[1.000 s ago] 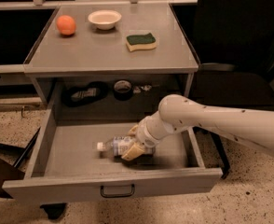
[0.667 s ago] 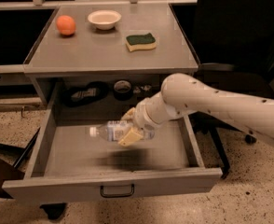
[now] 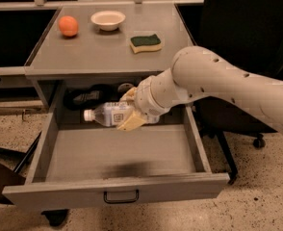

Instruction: Pick blue plastic bottle from top drawer and place on counter

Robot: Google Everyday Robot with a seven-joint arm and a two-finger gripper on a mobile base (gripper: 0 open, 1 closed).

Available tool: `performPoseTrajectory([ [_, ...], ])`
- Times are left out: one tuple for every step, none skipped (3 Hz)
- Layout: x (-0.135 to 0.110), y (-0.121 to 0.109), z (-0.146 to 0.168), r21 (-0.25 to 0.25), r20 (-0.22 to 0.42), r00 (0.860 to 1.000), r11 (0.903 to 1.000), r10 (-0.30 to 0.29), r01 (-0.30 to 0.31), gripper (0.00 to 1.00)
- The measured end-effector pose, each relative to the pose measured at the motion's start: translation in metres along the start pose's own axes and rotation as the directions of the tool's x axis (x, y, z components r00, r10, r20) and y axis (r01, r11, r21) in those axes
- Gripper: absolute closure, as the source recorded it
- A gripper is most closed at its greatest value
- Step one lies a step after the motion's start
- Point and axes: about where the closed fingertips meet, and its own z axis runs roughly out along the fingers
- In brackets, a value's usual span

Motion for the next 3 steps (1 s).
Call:
performPoseTrajectory([
  [-0.035, -0.047, -0.019, 0.143, 0.019, 0.993, 0.9835, -0.115, 0.111, 1.0],
  [-0.089, -0.136, -0.049, 0.351, -0.009, 0.968, 0.9053, -0.252, 0.239, 1.0],
  [-0.123, -0.21, -0.051, 0.45, -0.058, 0.95, 0.8419, -0.306, 0.298, 1.0],
])
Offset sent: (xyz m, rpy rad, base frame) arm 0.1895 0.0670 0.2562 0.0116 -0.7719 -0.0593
